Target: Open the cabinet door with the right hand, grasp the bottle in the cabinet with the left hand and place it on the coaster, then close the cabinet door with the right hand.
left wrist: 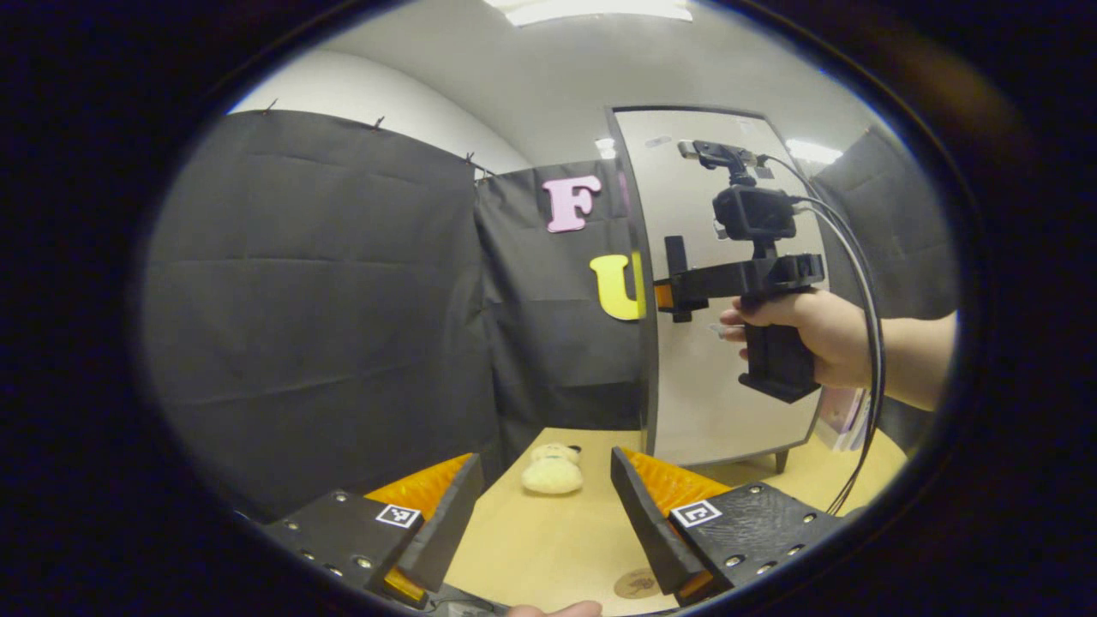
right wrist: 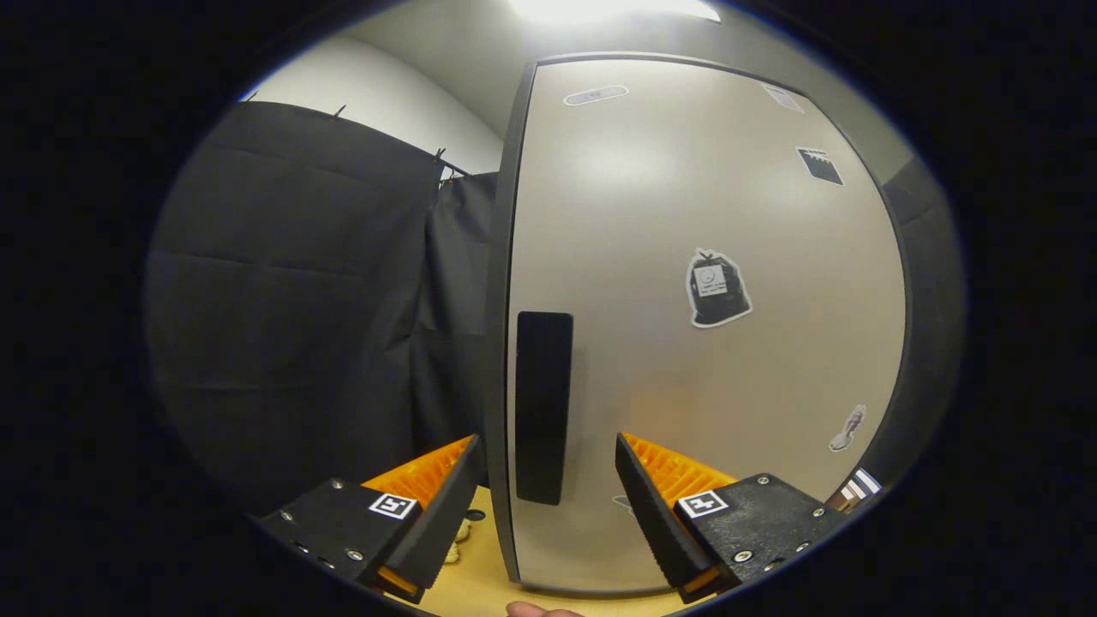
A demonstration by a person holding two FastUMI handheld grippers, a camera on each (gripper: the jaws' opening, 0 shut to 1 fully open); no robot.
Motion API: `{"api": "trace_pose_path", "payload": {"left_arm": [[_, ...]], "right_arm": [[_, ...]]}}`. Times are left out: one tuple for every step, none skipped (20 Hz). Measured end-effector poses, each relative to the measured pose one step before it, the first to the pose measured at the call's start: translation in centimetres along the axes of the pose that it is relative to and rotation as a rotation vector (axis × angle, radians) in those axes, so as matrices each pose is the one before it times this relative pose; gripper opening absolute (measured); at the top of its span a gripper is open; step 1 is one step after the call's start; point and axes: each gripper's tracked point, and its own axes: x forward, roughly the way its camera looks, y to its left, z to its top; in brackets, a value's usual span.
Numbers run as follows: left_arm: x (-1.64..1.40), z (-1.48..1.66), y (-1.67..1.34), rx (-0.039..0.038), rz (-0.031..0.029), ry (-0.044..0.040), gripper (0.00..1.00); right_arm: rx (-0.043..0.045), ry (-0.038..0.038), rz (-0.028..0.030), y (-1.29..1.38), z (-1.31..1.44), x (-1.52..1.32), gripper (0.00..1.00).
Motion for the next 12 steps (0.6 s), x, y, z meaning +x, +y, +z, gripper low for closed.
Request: {"api": "trace_pose_path", "payload": {"left_arm": [[-0.255,-0.089,0.589,0.00383,0.01541,0.00493,0.9],[-0.246,-0.07,0.616,0.00391,0.01282,0.00343,0.9],[-0.252,-0.276,0.414,0.00197,0.01125,0.00185,0.88],[-0.22,-0.132,0.558,-0.00133,0.01533,0.00027,0.89],[-0.249,-0.316,0.19,-0.00748,0.0122,-0.00115,0.88],[-0.343,-0.281,0.212,-0.0121,0.00823,0.00538,0.88],[-0.644,-0.206,-0.01,-0.00975,0.00388,0.00713,0.89],[-0.476,0.032,-0.01,-0.00343,0.00356,-0.00149,0.89],[-0.089,-0.094,0.187,0.00154,0.00373,-0.00184,0.89],[0.071,0.041,0.122,0.00175,0.00217,0.00027,0.88],[0.179,-0.068,0.109,-0.0027,0.0038,0.00248,0.88],[0.011,-0.042,-0.063,-0.00904,0.00101,0.00253,0.88]], "right_arm": [[-0.0089,-0.0003,-0.00148,0.026,0.119,0.581,0.94],[-0.00747,-0.00581,-0.00555,-0.108,0.241,0.544,0.92],[-0.00128,0.00034,-0.01411,-0.271,0.18,0.368,0.9],[0.01584,-0.01165,0.00444,0.15,0.339,-0.046,0.84],[0.00646,-0.00228,0.00114,0.303,0.153,0.284,0.78],[-0.0123,0.00686,-0.01018,-0.12,-0.003,0.154,0.67],[-0.01638,0.00969,0.00392,0.176,-0.049,-0.052,0.6],[-0.01325,0.00793,-0.01548,-0.079,-0.09,-0.354,0.42],[-0.00667,0.00284,-0.00197,0.06,-0.072,0.488,0.37],[-0.00621,-0.00128,0.00142,-0.027,0.039,0.072,0.36],[-0.00041,0.00409,0.00493,0.048,-0.094,-0.085,0.34],[0.00171,0.00229,0.00543,0.022,0.028,-0.004,0.33]]}}
